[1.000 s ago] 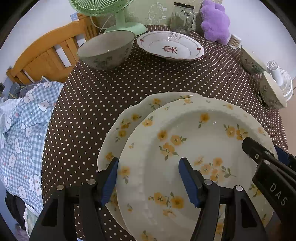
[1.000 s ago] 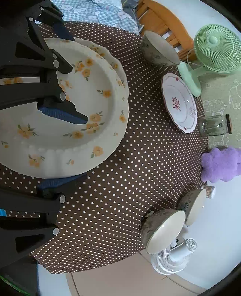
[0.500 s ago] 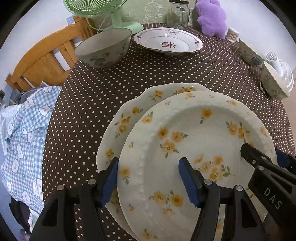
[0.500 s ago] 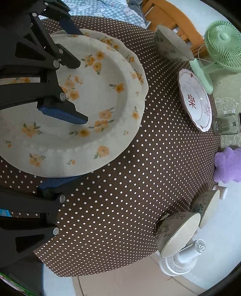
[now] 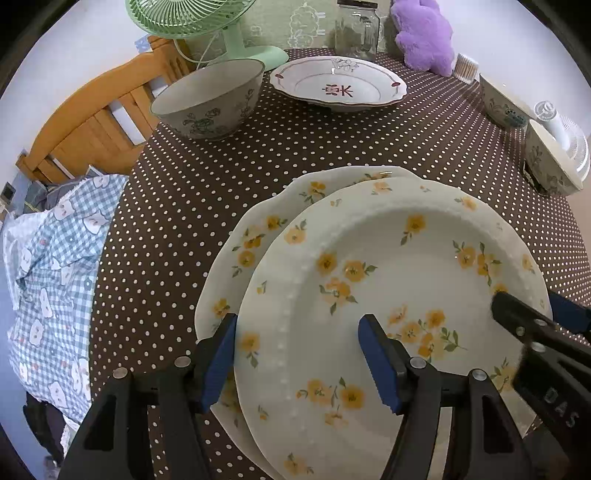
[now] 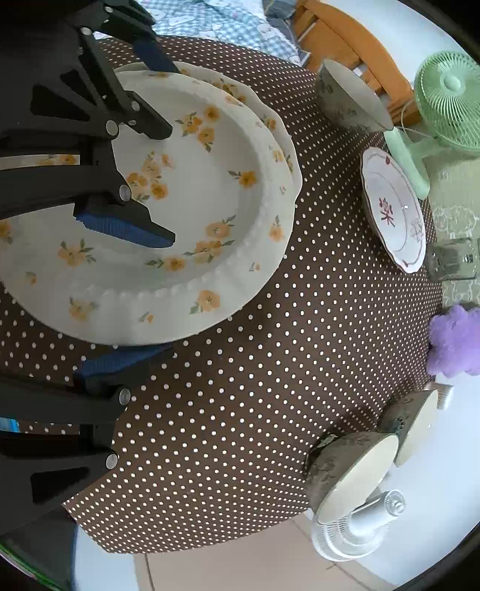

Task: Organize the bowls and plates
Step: 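Open both tools and pull them back from the stacked plates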

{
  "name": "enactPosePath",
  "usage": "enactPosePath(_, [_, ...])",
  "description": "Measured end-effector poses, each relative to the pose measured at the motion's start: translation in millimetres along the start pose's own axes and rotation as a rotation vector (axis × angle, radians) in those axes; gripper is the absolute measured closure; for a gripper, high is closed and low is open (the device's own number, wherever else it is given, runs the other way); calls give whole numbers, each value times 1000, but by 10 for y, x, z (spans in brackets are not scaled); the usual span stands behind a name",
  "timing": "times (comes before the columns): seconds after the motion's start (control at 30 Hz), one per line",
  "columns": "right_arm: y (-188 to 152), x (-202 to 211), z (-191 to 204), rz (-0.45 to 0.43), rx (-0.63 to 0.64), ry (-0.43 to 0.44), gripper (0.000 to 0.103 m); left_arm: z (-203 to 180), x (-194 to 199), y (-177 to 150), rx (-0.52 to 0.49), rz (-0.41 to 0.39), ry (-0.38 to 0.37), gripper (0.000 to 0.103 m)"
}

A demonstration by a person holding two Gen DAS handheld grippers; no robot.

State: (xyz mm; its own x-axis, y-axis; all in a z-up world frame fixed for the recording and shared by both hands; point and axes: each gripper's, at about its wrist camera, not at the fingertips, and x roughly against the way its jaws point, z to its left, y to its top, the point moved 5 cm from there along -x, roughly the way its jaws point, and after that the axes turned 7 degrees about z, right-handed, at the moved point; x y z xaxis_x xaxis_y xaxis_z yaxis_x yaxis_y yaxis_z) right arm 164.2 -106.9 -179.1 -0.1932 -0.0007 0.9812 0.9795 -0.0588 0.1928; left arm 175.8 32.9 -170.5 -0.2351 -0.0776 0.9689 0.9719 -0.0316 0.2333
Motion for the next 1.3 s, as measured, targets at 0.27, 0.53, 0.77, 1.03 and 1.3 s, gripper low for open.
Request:
enactPosePath(0.27, [-58,93,-31,-4,14,4,70,-105,57,22,-29,-31,31,26])
enactPosePath(0.53, [3,1,80,12,24,22,69,36,78,-4,-1,-17,15,25])
enactPosePath(0.77, [82,-91,191,16,32,5,67,89,87,1,2,-10,-6,22])
enactPosePath(1.03, [114,-40,162,10,1,3,66,118,154,13,-32,-14,-51,14])
enactPosePath(1.3, [182,398,319,-123,-2,7,31,194,449,109,-72,-92,-106,10])
